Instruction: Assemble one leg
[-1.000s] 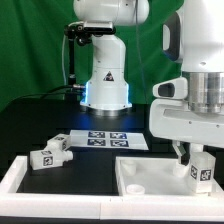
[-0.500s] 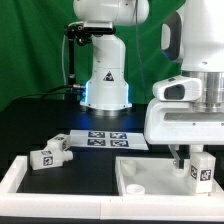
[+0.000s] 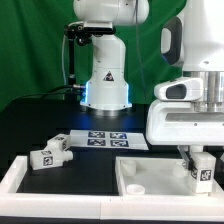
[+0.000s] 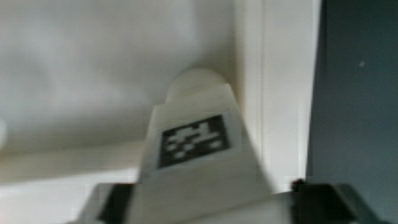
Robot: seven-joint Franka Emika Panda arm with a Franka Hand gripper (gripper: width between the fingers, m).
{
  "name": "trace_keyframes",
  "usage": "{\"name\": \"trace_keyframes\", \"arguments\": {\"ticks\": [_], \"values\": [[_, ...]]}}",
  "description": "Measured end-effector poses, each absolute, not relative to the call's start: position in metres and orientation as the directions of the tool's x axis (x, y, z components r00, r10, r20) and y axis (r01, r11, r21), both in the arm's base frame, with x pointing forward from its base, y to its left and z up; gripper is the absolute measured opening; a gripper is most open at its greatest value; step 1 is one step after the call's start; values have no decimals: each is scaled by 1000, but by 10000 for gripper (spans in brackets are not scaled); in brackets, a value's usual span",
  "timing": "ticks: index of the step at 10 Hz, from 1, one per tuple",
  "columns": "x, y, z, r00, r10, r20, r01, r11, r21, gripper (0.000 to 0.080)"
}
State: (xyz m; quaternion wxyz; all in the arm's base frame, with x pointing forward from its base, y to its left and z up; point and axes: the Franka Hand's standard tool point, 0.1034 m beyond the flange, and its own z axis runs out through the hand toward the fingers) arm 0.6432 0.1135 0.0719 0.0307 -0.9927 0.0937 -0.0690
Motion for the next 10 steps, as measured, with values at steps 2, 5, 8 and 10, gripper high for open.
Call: {"name": "trace_keyframes", "arguments": {"ticks": [2,5,8,10], "values": [[643,112,71,939,-322,119,-313,-946,-89,288],[642,109,70,740,-669,62,-660,-741,-124,288],[641,107,68,362,-932,-20,-924,-356,-139,288],[640,106,68,146,-987,-63,-980,-136,-146,288]]}}
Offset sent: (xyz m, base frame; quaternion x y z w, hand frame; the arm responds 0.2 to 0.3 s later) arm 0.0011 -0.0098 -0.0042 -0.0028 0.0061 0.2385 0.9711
